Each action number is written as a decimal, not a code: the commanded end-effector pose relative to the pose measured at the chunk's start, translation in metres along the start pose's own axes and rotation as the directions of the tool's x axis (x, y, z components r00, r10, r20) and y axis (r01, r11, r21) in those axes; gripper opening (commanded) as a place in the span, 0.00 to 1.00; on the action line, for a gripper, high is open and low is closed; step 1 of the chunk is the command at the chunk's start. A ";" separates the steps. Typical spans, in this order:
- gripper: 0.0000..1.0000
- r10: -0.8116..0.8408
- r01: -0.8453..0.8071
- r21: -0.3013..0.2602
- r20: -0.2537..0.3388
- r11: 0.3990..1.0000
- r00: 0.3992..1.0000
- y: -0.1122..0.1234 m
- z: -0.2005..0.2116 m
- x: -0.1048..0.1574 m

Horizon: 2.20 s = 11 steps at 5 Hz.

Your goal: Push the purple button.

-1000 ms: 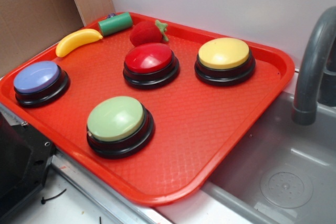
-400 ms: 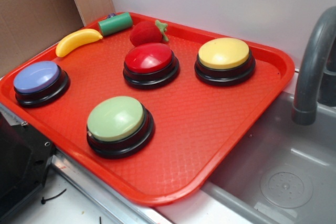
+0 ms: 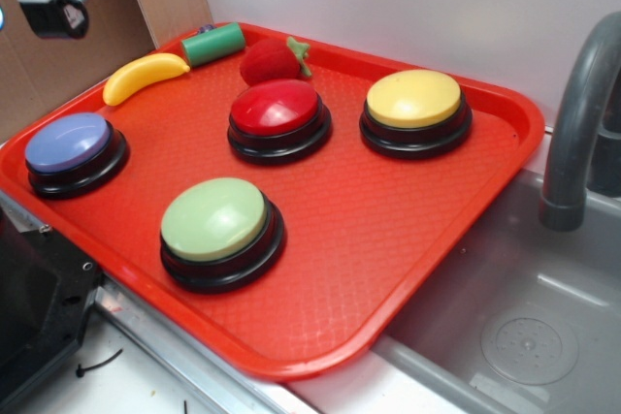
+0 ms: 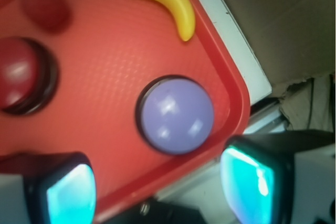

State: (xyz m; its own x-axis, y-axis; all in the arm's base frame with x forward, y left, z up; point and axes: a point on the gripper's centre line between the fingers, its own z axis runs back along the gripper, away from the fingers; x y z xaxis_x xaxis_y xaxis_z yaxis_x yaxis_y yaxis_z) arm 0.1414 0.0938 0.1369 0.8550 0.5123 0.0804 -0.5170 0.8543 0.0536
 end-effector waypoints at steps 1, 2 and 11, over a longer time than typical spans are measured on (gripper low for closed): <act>1.00 -0.077 0.076 0.030 0.026 0.997 0.997 0.015 -0.054 0.005; 1.00 -0.087 0.087 0.032 -0.003 0.996 0.996 0.013 -0.075 -0.003; 1.00 -0.143 0.144 0.008 -0.068 0.989 0.987 -0.010 0.004 0.027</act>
State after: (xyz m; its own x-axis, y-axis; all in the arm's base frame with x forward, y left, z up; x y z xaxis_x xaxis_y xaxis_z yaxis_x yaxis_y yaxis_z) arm 0.1646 0.0935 0.1272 0.9187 0.3902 -0.0614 -0.3862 0.9199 0.0677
